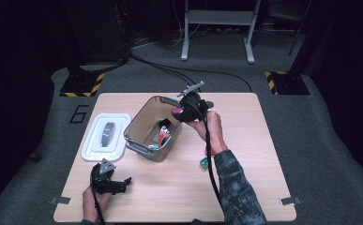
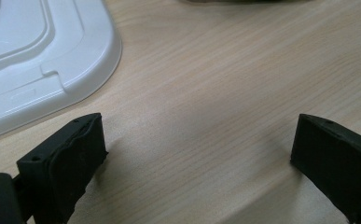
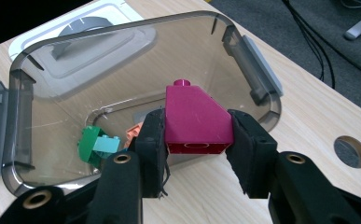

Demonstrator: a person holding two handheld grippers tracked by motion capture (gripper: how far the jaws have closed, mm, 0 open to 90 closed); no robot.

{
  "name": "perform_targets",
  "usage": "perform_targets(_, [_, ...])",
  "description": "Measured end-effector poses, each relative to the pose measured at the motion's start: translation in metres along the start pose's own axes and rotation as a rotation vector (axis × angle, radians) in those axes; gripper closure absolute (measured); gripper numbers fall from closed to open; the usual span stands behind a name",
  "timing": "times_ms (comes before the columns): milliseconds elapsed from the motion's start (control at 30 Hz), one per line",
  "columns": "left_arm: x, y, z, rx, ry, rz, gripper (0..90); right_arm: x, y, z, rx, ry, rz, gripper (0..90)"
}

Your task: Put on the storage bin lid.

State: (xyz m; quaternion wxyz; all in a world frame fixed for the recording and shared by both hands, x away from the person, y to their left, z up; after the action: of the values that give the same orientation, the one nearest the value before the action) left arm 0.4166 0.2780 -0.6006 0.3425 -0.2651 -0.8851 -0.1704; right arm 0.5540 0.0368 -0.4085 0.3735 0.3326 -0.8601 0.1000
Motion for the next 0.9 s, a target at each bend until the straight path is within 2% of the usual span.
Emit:
perform_targets(233, [0.0,0.0,0.0,0.0,0.0,-0.001,2.8,-0.017,0.011,-0.002,0.023,0.027,-0.017,58.8])
perform_targets(533, [0.0,0.0,0.0,-0.001,0.001,-0.001,2.8,-0.037,0.025,0.005,0.049,0.086,-0.036,58.8])
perform_targets(600, [-0.001,-0.001,-0.001,0.011,-0.008,-0.002,2.8,-0.043,0.028,0.009,0.076,0.106,-0.028,58.7])
perform_targets(700, [-0.001,0.0,-0.001,0.01,-0.007,-0.002,2.8,-0.045,0.029,0.011,0.096,0.117,-0.031,58.7])
perform_targets(900, [-0.001,0.0,-0.001,0.01,-0.008,-0.002,2.8,-0.045,0.027,0.015,0.09,0.134,-0.027,58.7])
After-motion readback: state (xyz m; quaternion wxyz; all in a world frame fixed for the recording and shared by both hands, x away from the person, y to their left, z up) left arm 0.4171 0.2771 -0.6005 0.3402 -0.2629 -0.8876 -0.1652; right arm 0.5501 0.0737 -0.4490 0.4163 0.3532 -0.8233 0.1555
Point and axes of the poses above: each handheld gripper's, and its own axes: x roughly backward along the jaws, z roughly out of its underside, y roughly to its left, the point moved 10 cm from there along -x, roughly forward along the jaws, and after that the axes turned 9 degrees about -x, right-handed, at the moved point
